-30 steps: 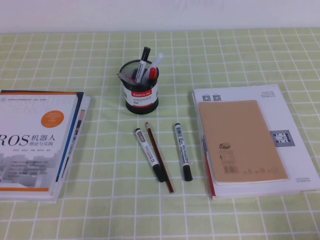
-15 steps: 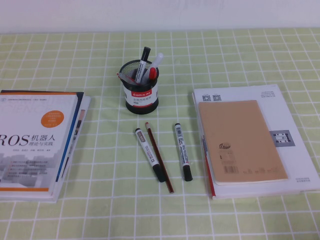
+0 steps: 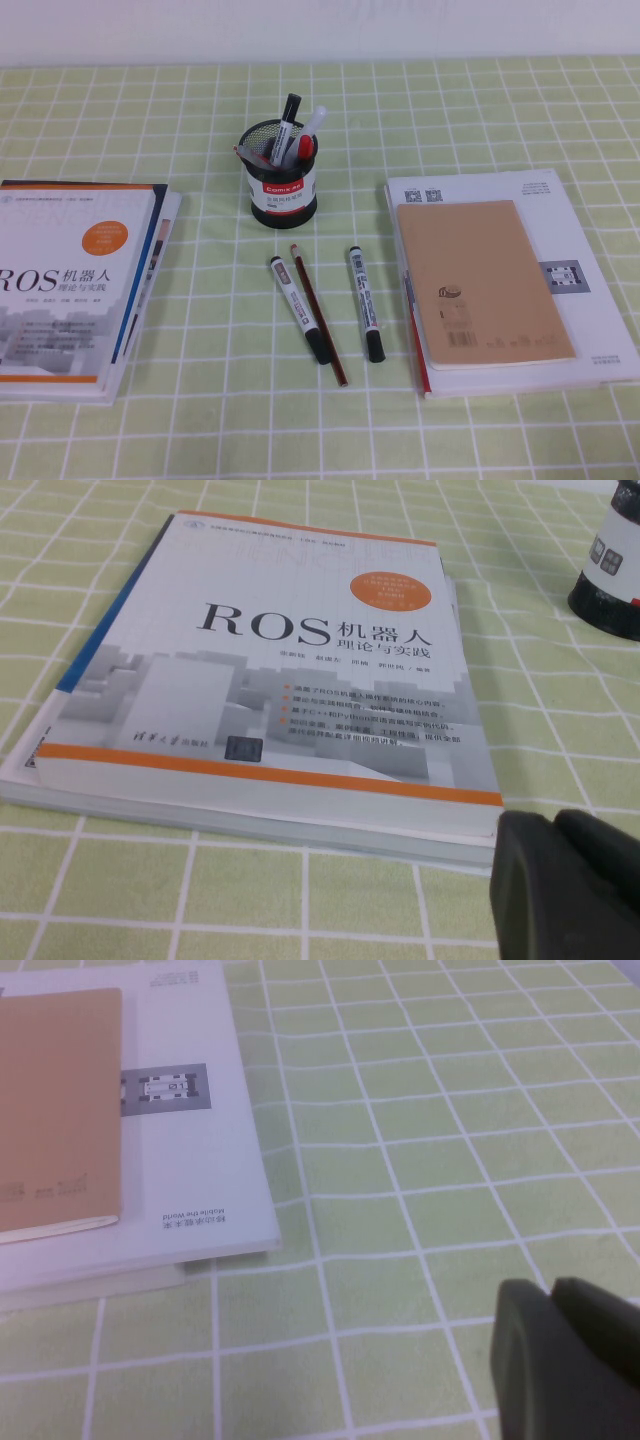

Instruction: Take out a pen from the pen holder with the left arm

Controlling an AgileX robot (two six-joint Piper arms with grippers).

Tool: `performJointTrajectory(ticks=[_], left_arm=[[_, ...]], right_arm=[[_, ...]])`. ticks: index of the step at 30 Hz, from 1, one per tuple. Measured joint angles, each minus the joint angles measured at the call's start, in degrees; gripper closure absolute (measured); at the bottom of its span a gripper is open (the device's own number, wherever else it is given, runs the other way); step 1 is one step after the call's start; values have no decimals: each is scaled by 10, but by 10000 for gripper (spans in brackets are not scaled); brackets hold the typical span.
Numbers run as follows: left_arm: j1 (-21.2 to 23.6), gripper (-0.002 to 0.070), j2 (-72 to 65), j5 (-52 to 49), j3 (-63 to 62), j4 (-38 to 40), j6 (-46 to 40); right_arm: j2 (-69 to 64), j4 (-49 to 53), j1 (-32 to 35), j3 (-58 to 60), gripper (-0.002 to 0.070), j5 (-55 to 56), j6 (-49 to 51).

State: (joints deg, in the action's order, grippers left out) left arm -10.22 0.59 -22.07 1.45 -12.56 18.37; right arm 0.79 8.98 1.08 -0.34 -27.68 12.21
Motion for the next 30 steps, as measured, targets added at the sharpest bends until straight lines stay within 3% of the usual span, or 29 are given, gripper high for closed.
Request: performJointTrajectory(ticks=[30], left_arm=[[0, 677, 0, 8, 0, 0, 0]], right_arm=[[0, 0, 0, 0, 689, 0, 0]])
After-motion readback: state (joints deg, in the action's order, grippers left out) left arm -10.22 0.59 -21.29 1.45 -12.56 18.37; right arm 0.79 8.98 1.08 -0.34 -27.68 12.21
